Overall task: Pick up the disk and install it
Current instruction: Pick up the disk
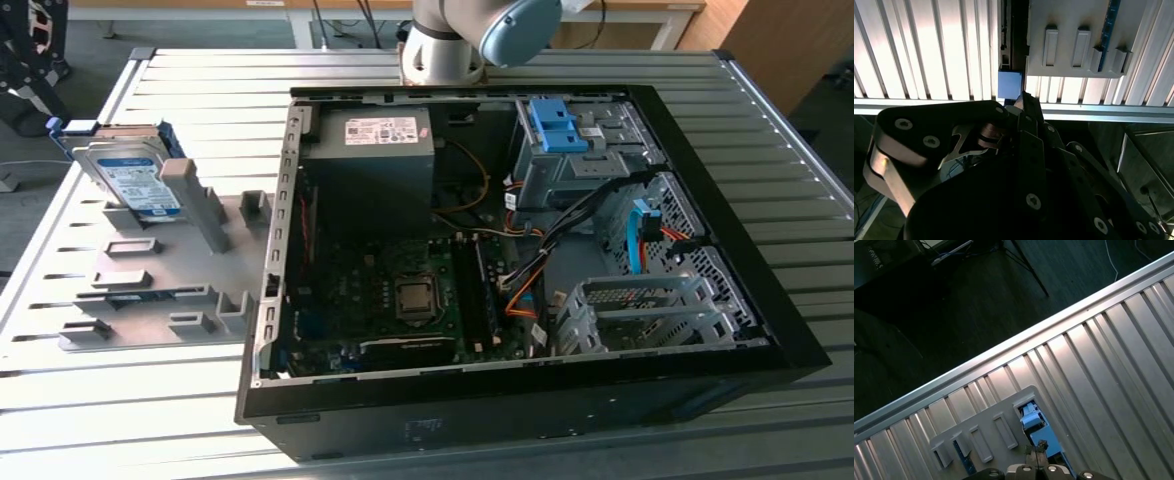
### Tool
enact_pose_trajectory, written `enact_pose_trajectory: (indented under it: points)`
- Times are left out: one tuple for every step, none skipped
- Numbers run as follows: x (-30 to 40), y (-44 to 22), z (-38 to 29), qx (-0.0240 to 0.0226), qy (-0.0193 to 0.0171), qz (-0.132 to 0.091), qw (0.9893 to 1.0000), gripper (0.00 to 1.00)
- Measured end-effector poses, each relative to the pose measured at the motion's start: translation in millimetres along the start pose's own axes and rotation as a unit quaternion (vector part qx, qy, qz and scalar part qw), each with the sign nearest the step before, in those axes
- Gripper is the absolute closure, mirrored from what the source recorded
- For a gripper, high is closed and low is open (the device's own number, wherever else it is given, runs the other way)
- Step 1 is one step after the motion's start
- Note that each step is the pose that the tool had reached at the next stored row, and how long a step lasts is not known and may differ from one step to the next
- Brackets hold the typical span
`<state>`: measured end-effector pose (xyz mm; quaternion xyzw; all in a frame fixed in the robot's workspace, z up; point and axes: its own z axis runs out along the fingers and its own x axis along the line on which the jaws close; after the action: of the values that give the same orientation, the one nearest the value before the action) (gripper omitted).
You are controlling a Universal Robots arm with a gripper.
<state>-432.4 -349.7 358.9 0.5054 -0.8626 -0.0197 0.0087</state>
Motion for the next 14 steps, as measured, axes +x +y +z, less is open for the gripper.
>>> enact_pose_trajectory:
  points:
    - [0.0, 0.0, 0.0, 0.0000, 0.0000, -0.001, 1.0000, 0.89]
    - [0.0, 0.0, 0.0, 0.0000, 0.0001, -0.002, 1.0000, 0.89]
    - [0.0, 0.0, 0.0, 0.0000, 0.0001, -0.002, 1.0000, 0.89]
    - [0.0, 0.0, 0.0, 0.0000, 0.0002, -0.003, 1.0000, 0.89]
    - [0.0, 0.0, 0.0, 0.0000, 0.0002, -0.004, 1.0000, 0.89]
    - [0.0, 0.0, 0.0, 0.0000, 0.0003, -0.005, 1.0000, 0.89]
    - [0.0, 0.0, 0.0, 0.0000, 0.0003, -0.006, 1.0000, 0.89]
    - [0.0, 0.0, 0.0, 0.0000, 0.0003, -0.007, 1.0000, 0.89]
    - [0.0, 0.0, 0.0, 0.0000, 0.0004, -0.008, 1.0000, 0.89]
    - [0.0, 0.0, 0.0, 0.0000, 0.0004, -0.009, 1.0000, 0.89]
    - [0.0, 0.0, 0.0, 0.0000, 0.0004, -0.009, 1.0000, 0.89]
    - [0.0, 0.0, 0.0, -0.0001, 0.0005, -0.010, 0.9999, 0.89]
    - [0.0, 0.0, 0.0, 0.0000, 0.0005, -0.011, 0.9999, 0.89]
    - [0.0, 0.0, 0.0, -0.0001, 0.0005, -0.012, 0.9999, 0.89]
